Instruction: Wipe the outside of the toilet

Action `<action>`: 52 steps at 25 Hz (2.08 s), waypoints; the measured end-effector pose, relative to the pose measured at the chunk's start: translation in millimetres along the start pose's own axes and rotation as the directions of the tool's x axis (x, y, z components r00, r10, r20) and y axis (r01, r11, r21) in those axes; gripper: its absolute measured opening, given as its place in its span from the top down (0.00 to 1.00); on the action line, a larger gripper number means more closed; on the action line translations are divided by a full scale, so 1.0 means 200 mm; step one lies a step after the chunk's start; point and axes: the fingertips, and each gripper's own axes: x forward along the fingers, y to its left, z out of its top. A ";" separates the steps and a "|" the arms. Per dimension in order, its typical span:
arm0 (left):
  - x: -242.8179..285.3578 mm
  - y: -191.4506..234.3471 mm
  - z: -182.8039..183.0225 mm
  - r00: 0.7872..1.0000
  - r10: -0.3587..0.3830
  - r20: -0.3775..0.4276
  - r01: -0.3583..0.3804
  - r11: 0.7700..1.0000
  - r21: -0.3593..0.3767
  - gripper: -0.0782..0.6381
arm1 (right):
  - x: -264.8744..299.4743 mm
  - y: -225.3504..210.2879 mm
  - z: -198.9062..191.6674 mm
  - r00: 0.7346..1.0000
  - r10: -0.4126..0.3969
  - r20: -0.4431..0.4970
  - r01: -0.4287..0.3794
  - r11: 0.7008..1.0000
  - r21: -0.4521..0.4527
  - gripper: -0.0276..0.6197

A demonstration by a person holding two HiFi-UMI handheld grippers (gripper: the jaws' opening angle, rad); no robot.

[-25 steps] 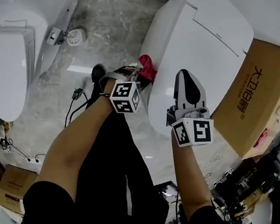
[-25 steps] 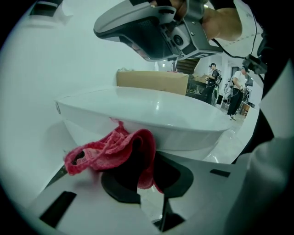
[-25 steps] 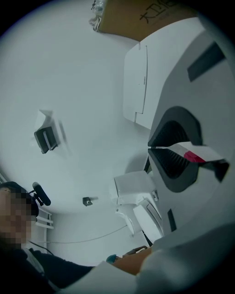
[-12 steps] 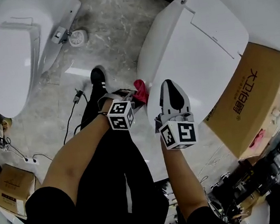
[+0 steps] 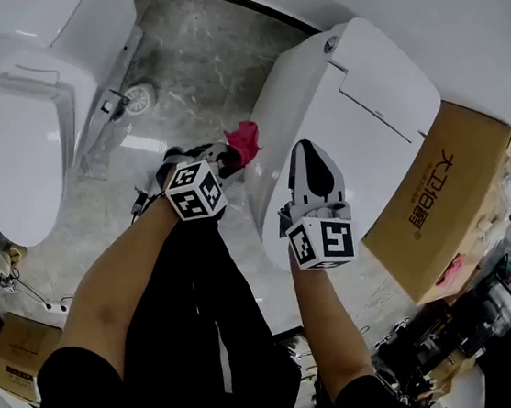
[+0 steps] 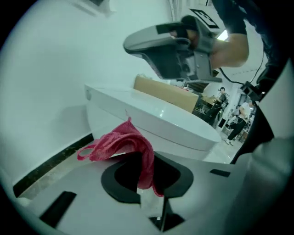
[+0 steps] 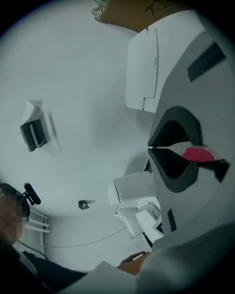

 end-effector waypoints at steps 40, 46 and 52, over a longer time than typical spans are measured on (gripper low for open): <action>0.81 1.19 0.41 0.997 -0.011 -0.080 0.025 0.983 0.183 0.80 | 0.67 -0.61 0.33 0.994 -0.052 0.094 0.050 0.998 0.030 0.90; 0.76 0.98 0.30 0.997 -0.017 -0.071 0.028 0.988 0.154 0.80 | 0.57 -0.53 0.27 0.993 -0.061 0.101 0.059 0.998 0.025 0.90; 0.72 0.68 0.13 0.996 -0.047 -0.072 0.056 0.989 0.138 0.80 | 0.44 -0.38 0.19 0.991 -0.071 0.114 0.068 0.997 0.030 0.90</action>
